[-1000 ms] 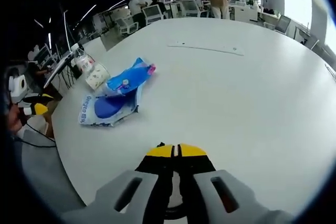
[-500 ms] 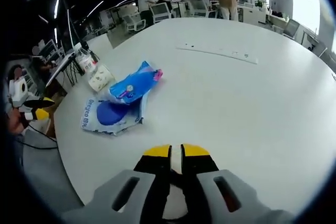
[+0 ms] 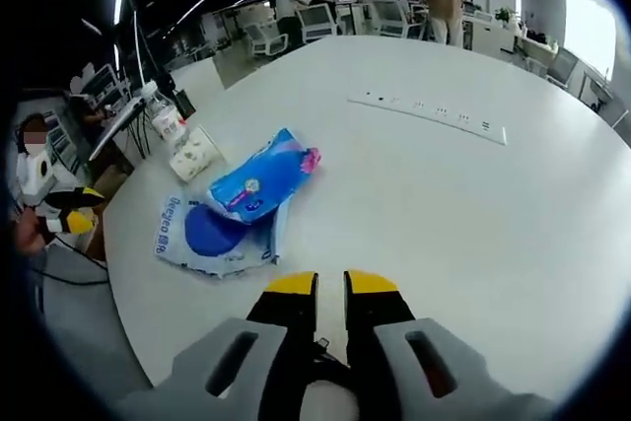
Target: Arrange the tabletop items into an orderly group along one side of the table until the central work area is clear of visible clutter.
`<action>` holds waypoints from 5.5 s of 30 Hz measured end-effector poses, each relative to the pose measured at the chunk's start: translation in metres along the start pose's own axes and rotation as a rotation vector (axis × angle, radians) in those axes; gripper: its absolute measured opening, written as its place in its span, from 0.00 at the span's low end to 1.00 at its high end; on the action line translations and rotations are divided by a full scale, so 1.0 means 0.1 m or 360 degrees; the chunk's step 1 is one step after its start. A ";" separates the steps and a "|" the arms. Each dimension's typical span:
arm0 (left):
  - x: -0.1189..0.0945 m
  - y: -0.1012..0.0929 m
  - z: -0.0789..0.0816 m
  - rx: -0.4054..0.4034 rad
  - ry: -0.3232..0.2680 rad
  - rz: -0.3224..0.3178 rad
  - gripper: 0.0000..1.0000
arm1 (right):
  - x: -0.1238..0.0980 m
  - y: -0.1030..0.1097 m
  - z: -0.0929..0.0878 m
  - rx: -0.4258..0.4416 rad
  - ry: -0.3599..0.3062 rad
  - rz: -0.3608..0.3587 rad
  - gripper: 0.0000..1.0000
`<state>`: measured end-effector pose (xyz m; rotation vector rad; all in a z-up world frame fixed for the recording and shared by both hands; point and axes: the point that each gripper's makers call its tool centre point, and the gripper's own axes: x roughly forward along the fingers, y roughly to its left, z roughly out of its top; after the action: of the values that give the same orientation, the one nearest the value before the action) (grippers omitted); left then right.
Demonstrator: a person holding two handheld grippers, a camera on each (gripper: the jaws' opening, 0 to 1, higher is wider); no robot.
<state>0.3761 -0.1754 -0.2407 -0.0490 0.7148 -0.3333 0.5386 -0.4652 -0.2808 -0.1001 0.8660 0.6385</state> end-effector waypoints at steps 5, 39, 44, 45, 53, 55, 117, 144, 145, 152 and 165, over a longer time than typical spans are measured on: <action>0.00 0.00 0.01 -0.0006 -0.0001 0.0000 0.39 | 0.09 0.02 0.12 -0.0028 0.0001 0.0018 0.09; 0.02 0.02 0.08 -0.0021 -0.0010 -0.0013 0.39 | 0.57 0.39 0.84 -0.0189 -0.0028 0.0170 0.20; 0.02 0.00 0.09 0.0002 -0.0002 -0.0024 0.40 | 0.65 0.41 0.88 -0.0210 -0.0007 0.0195 0.23; 0.02 0.00 0.10 0.0006 -0.0002 -0.0026 0.40 | 0.67 0.42 0.89 -0.0212 -0.0001 0.0202 0.23; 0.03 -0.06 0.15 0.0016 -0.0007 -0.0036 0.40 | 0.92 0.29 0.97 -0.0325 0.0052 0.0239 0.25; 0.02 -0.08 0.17 0.0005 -0.0015 -0.0041 0.40 | 1.02 0.22 1.03 -0.0362 0.0070 0.0247 0.26; -0.06 -0.27 0.33 0.0018 -0.0055 -0.0093 0.40 | 0.75 0.19 0.59 -0.0330 0.0195 0.0366 0.00; -0.01 -0.42 0.16 0.0028 -0.0016 -0.0220 0.40 | 0.20 0.32 0.07 -0.0041 0.0089 0.0239 0.00; -0.02 -0.43 0.15 0.0029 -0.0015 -0.0224 0.40 | 0.19 0.34 0.06 -0.0019 0.0082 0.0245 0.00; 0.00 -0.47 0.13 0.0064 -0.0004 -0.0256 0.40 | 0.12 0.46 -0.08 -0.0031 0.0073 0.0244 0.00; 0.02 -0.49 0.10 0.0082 0.0014 -0.0293 0.40 | 0.07 0.58 -0.32 -0.0006 0.0094 0.0230 0.01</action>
<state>0.3701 -0.2232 -0.2273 -0.0647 0.7118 -0.5281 0.4880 -0.4257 -0.2970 -0.0604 0.9348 0.7753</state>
